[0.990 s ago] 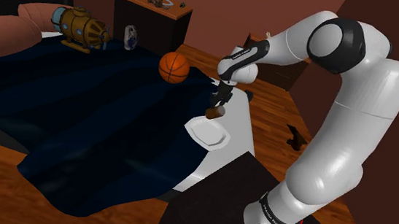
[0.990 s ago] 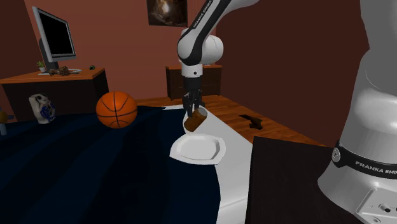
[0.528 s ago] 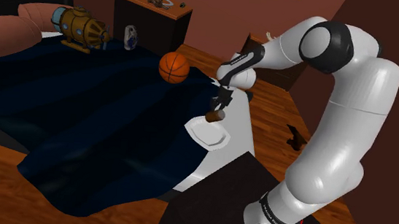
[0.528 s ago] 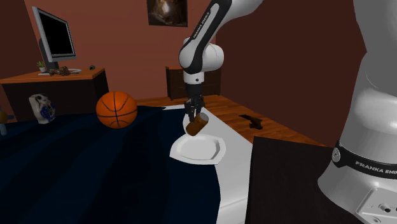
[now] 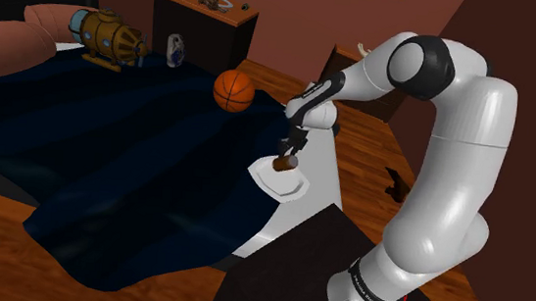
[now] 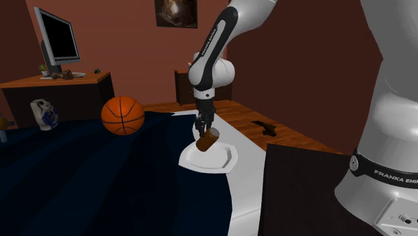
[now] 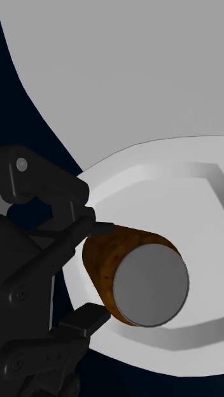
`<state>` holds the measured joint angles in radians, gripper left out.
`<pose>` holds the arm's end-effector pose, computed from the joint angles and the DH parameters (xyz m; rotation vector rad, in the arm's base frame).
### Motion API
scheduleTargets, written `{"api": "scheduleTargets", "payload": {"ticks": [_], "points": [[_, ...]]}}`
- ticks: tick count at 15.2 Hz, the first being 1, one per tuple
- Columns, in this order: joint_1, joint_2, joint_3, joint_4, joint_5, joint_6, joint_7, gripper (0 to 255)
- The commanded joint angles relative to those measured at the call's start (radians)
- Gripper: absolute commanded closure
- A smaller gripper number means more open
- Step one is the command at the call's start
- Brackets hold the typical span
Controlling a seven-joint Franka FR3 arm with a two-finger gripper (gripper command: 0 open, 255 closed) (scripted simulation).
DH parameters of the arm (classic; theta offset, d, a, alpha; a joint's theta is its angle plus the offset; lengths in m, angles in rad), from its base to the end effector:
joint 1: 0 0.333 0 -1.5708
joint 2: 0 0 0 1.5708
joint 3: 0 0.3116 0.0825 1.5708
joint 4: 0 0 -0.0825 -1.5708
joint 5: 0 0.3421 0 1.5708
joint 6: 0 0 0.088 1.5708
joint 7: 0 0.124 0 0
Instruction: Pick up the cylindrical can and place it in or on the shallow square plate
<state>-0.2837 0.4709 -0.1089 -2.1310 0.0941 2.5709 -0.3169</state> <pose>0.5040 -0.2097 0.1970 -3.1237 0.2261 0.0389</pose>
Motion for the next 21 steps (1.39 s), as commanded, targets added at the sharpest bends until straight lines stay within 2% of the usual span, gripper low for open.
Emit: {"api": "scheduleTargets", "payload": {"ticks": [1,4,12,13,18,21], "points": [[-0.002,0.021,0.003,0.003,0.004,0.020,-0.003,255],[-0.006,0.058,0.009,0.010,0.011,0.049,-0.007,255],[-0.006,0.060,0.009,0.010,0.011,0.050,-0.007,255],[-0.007,0.060,0.009,0.010,0.011,0.050,-0.007,0],[-0.006,0.060,0.009,0.010,0.011,0.050,-0.007,0],[0.003,-0.028,-0.004,-0.001,-0.005,-0.026,0.004,0]]}}
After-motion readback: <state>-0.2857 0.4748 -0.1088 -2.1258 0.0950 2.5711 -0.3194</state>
